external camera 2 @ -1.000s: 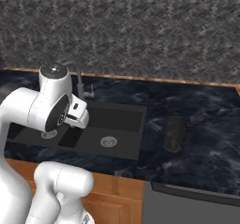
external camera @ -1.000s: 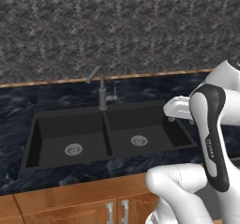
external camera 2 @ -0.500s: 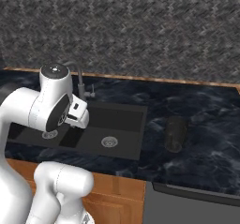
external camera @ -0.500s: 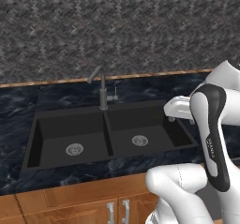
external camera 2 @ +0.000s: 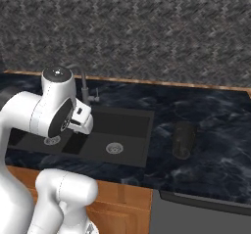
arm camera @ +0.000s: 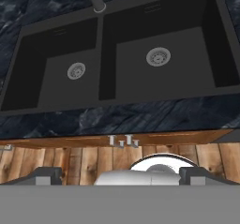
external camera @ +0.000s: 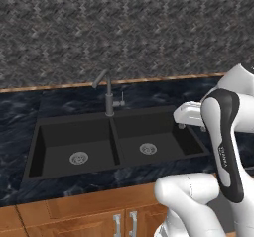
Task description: Turn on the sink faucet and place the jug under the water for a few seconds to fill it up.
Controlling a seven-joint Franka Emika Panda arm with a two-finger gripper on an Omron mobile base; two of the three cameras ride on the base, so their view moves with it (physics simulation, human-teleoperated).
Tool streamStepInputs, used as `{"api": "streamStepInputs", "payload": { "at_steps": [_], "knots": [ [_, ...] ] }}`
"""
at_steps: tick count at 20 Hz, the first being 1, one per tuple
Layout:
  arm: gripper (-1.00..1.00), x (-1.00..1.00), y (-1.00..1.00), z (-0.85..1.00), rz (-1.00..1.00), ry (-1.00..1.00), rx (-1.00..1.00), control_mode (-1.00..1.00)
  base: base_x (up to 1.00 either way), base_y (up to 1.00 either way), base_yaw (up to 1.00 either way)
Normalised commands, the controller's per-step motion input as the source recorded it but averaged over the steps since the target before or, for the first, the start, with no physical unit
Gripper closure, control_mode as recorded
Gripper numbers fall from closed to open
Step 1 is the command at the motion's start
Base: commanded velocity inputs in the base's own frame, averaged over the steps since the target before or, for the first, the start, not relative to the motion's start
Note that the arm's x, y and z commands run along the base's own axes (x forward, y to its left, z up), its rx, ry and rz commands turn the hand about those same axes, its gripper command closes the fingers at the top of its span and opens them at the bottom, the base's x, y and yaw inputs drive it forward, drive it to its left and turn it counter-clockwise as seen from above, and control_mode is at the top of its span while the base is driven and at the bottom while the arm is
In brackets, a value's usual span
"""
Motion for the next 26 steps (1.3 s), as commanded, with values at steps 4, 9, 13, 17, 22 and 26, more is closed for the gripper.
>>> {"api": "streamStepInputs", "payload": {
  "at_steps": [4, 9, 13, 17, 22, 26],
  "knots": [
    [-1.00, 0.02, 0.00, 0.00, 0.00, 0.00, 0.00, -1.00, 0.00, 0.00, 0.00],
    [-1.00, 0.63, 0.05, -0.11, -0.02, -0.01, 0.00, -1.00, 0.00, 0.00, 0.00],
    [-1.00, 0.55, 0.00, -0.01, 0.00, 0.00, 0.00, -1.00, 0.00, 0.00, 0.00],
    [-1.00, 0.74, 0.00, 0.00, 0.05, 0.00, 0.05, -1.00, 0.00, 0.00, 0.00],
    [-1.00, 0.88, -0.02, 0.00, 0.13, 0.00, 0.07, -1.00, 0.00, 0.00, 0.00],
    [-1.00, 0.85, 0.00, 0.00, 0.15, 0.00, 0.06, -1.00, 0.00, 0.00, 0.00]
  ]
}}
